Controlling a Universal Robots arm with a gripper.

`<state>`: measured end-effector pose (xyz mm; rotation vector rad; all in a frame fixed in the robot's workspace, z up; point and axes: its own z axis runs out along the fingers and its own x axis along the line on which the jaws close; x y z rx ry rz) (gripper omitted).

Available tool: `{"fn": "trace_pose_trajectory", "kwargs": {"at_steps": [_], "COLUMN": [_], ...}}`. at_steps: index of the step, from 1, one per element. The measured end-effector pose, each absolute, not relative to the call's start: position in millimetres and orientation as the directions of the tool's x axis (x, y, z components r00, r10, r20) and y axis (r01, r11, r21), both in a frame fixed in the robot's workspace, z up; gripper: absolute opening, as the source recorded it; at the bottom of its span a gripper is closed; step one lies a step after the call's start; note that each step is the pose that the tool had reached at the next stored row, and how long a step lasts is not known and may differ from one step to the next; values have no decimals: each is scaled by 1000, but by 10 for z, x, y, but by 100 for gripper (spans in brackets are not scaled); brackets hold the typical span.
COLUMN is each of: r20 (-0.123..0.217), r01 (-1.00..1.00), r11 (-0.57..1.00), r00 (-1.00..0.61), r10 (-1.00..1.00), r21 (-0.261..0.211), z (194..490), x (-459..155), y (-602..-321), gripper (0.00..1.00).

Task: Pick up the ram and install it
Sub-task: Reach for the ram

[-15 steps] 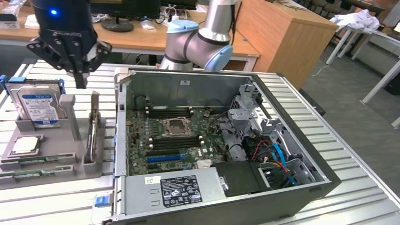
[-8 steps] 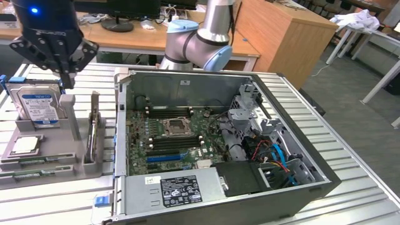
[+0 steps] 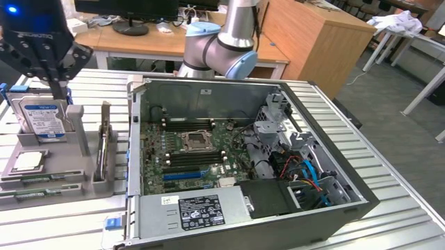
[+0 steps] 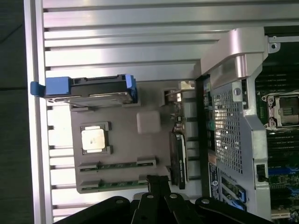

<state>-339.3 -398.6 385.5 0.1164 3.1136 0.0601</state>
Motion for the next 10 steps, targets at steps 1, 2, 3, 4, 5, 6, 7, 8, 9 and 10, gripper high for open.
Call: {"fn": "trace_pose_trajectory", "kwargs": {"at_steps": [1,2,3,4,5,6,7,8,9,10], "r20": [-24,-24,-24,-24,-24,-24,-24,-24,-24,-24], "r01": [74,74,74,74,74,74,74,74,74,74], "r11": [996,996,996,997,997,997,997,997,997,997], "r00": [-997,-997,-997,-997,-997,-997,-997,-997,-997,-997], "r10": [75,75,75,75,75,75,75,75,75,75], "r21": [39,39,39,38,38,38,37,37,37,36], "z": [3853,3851,3849,3849,3847,3846,3845,3844,3843,3842], "x": [-3428,-3458,-3488,-3517,-3543,-3567,-3591,-3617,-3640,-3665], "y": [-3986,-3986,-3985,-3985,-3985,-3985,-3984,-3984,-3984,-3984], "gripper": [11,11,11,11,11,11,11,11,11,11]}}
